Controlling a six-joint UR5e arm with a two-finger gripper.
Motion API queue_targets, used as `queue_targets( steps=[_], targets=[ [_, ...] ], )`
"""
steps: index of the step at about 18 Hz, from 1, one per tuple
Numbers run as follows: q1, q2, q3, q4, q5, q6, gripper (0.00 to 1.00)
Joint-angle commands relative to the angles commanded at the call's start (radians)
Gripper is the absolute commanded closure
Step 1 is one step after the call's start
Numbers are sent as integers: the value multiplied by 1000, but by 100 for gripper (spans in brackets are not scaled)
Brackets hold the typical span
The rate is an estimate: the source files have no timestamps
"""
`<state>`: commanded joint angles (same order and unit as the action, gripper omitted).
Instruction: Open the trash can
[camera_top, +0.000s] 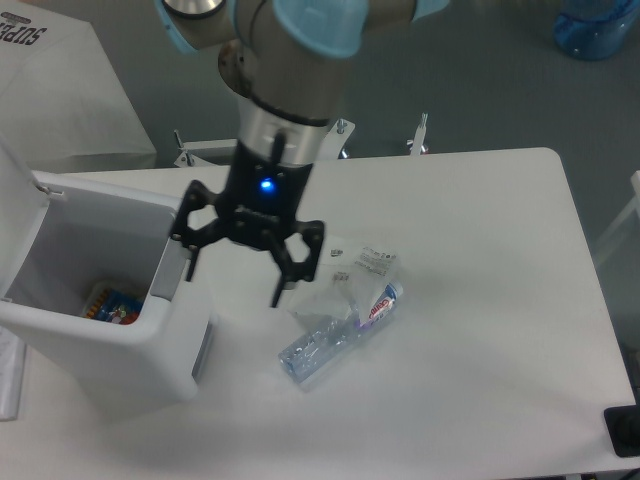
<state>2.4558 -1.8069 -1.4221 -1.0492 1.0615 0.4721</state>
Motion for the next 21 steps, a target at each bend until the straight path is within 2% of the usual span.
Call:
queue_targets(
  steps=[4, 6, 9, 11, 14, 16, 21],
  targets=[
    [95, -67, 17, 2, 8, 169, 0],
    [126, -104, 23, 3, 55, 235, 0],
    [161, -167, 64, 3, 133, 354, 0],
    [173, -206, 86, 5, 162, 480, 0],
    [206, -244, 100, 0, 231, 705, 0],
    [215, -256, 100, -9, 293, 796, 0],
    [238, -285, 100, -6, 336, 887, 0]
  ],
)
